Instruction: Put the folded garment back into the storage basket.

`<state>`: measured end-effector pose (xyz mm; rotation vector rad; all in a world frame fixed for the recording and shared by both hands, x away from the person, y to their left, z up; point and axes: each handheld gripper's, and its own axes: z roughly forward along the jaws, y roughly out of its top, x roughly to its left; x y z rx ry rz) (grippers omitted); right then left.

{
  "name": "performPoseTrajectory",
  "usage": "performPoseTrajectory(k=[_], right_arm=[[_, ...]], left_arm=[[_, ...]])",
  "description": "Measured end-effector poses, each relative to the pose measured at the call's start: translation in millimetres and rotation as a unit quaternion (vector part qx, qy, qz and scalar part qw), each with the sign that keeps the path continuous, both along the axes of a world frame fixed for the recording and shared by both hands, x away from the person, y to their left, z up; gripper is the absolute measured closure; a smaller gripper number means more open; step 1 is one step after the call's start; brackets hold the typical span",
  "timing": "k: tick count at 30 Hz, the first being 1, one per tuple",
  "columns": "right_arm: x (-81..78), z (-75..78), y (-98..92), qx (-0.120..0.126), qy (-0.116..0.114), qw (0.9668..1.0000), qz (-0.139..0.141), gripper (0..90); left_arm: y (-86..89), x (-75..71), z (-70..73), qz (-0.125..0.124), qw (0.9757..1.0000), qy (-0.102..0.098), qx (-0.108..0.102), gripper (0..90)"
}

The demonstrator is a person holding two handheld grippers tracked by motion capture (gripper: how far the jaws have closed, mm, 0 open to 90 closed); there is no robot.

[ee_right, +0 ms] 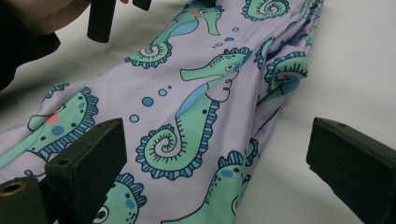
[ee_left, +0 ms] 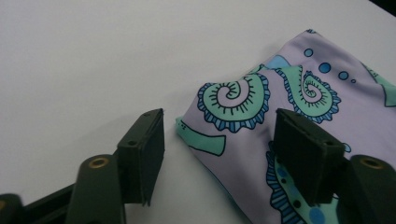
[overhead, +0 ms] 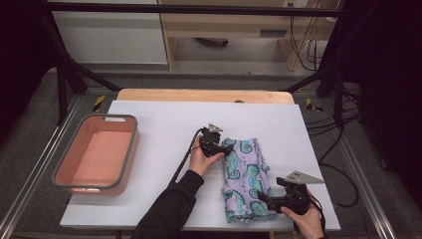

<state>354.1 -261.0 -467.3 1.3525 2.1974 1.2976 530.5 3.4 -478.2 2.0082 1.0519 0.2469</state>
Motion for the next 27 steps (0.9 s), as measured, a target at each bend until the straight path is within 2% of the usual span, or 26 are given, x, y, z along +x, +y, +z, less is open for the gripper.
performPoseTrajectory(k=[9, 16, 19, 25, 27], right_arm=[[-5.7, -3.8, -0.5, -0.002, 0.013, 0.9999, -0.005, 5.9], [-8.6, -5.4, 0.7, -0.007, 0.019, 0.9998, 0.0, 4.3], [-9.2, -5.9, 2.1, -0.008, 0.024, 0.9997, 0.0, 4.8], [-8.3, -7.5, -0.4, -0.007, 0.029, 0.9995, -0.01, 13.4], [-8.3, -7.9, -0.7, -0.005, 0.041, 0.999, -0.014, 16.6]], left_arm=[[-0.5, 1.4, -2.4, 0.001, 0.9999, 0.014, -0.006, 43.3], [-2.5, 1.0, -0.1, 0.006, 0.9997, 0.025, 0.003, 52.8], [-5.1, -0.1, 0.1, 0.01, 0.9996, 0.023, 0.008, 55.8], [-8.9, -0.9, 0.2, 0.019, 0.9995, 0.019, 0.015, 59.9], [-8.9, -0.5, 0.2, 0.022, 0.9994, 0.02, 0.014, 61.2]])
